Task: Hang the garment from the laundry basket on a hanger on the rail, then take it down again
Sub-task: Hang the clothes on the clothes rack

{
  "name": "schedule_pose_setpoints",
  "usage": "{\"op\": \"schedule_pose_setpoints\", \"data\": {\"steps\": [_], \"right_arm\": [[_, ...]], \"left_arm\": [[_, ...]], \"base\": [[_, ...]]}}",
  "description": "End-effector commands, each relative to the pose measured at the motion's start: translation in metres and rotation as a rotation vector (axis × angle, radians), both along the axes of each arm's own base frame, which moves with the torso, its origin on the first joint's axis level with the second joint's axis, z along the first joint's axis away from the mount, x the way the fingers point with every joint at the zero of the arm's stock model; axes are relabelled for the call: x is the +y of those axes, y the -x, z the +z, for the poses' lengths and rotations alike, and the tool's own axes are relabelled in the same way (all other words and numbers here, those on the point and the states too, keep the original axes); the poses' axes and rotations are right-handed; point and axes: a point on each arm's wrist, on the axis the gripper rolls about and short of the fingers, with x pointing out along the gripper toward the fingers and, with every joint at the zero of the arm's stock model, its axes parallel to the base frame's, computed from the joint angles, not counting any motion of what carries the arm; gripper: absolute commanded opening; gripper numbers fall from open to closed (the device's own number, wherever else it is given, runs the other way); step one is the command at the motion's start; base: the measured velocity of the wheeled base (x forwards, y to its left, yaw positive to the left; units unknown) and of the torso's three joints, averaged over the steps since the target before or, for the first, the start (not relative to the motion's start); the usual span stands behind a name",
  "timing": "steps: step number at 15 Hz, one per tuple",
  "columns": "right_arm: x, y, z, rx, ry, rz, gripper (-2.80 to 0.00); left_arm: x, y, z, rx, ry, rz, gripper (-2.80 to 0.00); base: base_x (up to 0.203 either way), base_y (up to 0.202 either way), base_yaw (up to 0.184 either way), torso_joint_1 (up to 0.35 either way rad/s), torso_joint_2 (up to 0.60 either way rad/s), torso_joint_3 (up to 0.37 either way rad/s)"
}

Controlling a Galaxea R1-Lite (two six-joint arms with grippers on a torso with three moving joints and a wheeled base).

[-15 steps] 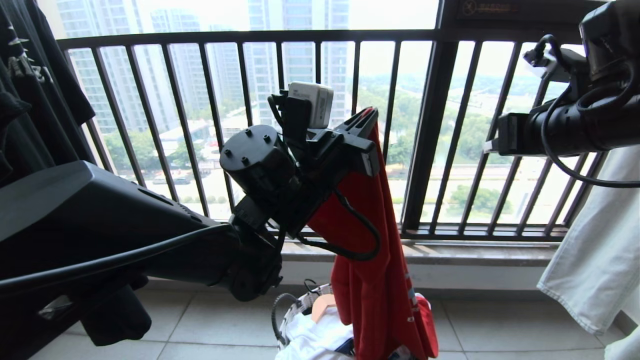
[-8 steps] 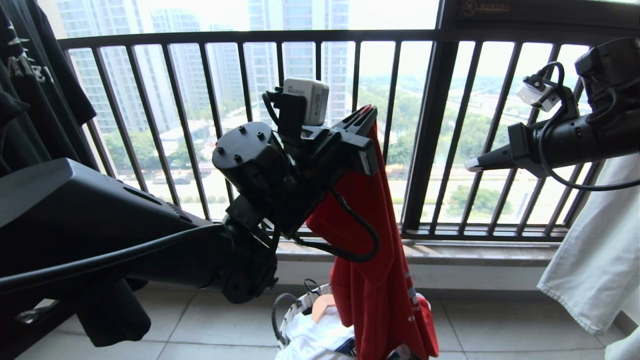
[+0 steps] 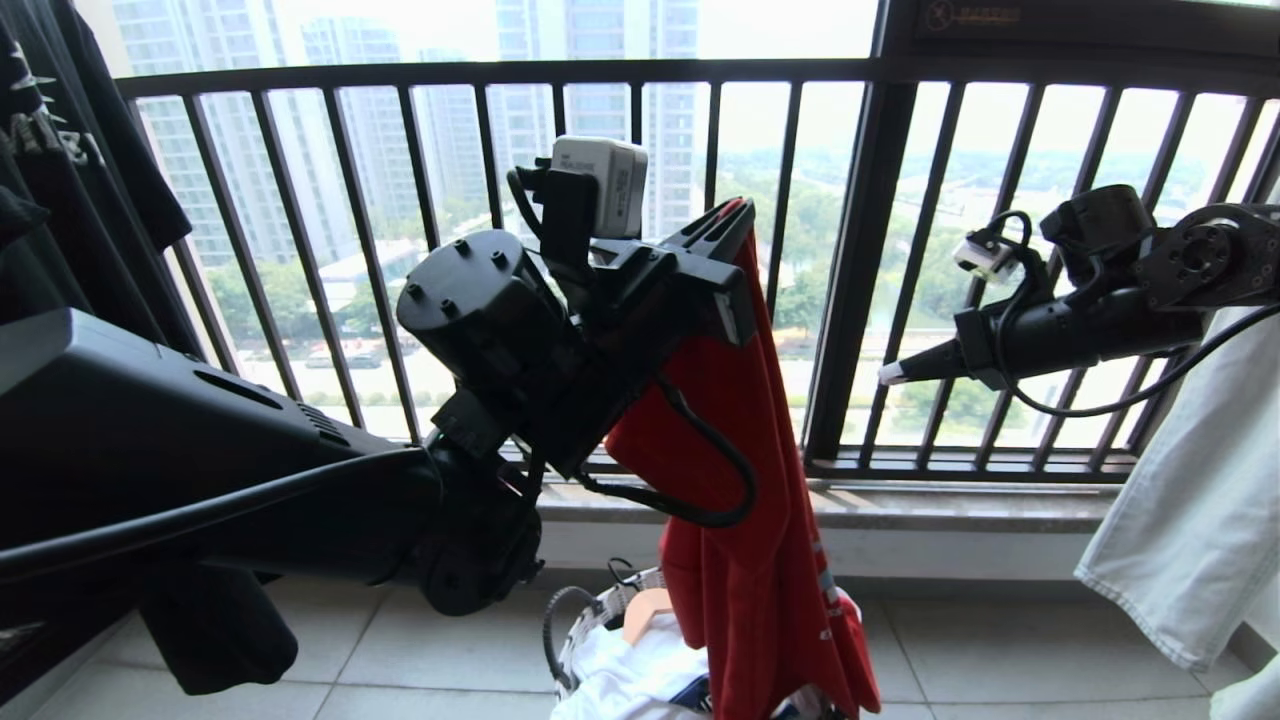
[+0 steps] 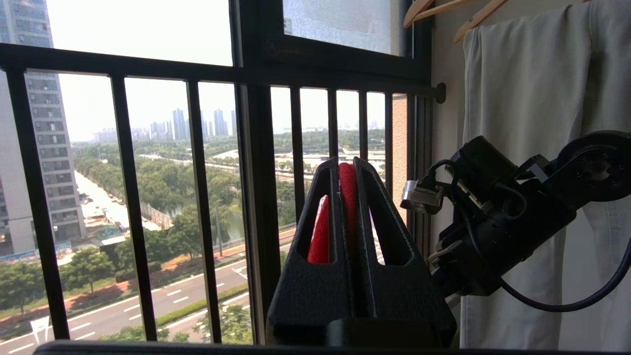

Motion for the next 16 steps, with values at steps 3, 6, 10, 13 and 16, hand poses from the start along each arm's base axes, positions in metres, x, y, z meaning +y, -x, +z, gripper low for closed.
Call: {"op": "schedule_pose_setpoints", "data": {"steps": [3, 6, 10, 13, 16], "right_arm": [[0.001, -0.038, -0.051, 0.063, -0.05, 0.088, -2.8], [0.009, -0.055, -0.067, 0.07, -0.064, 0.121, -2.8], [0.033, -0.07, -0.08, 0.061, -0.062, 0.176, -2.8], [0.053, -0.072, -0.088, 0.061, -0.061, 0.221, -2.8], [0.067, -0.078, -0.093, 0.019, -0.058, 0.252, -2.8]], "left_arm": [[0.0, 0.006, 0.003, -0.005, 0.008, -0.013, -2.8], [-0.002, 0.008, 0.002, -0.002, 0.005, -0.02, -2.8], [-0.004, 0.006, -0.001, 0.003, 0.0, -0.02, -2.8], [-0.004, 0.007, -0.001, 0.002, 0.001, -0.022, -2.8], [-0.003, 0.008, 0.002, -0.002, 0.005, -0.022, -2.8]], "base": [[0.0, 0.0, 0.0, 0.0, 0.0, 0.0], [0.0, 0.0, 0.0, 0.0, 0.0, 0.0], [0.0, 0.0, 0.0, 0.0, 0.0, 0.0], [0.0, 0.0, 0.0, 0.0, 0.0, 0.0], [0.0, 0.0, 0.0, 0.0, 0.0, 0.0]]}}
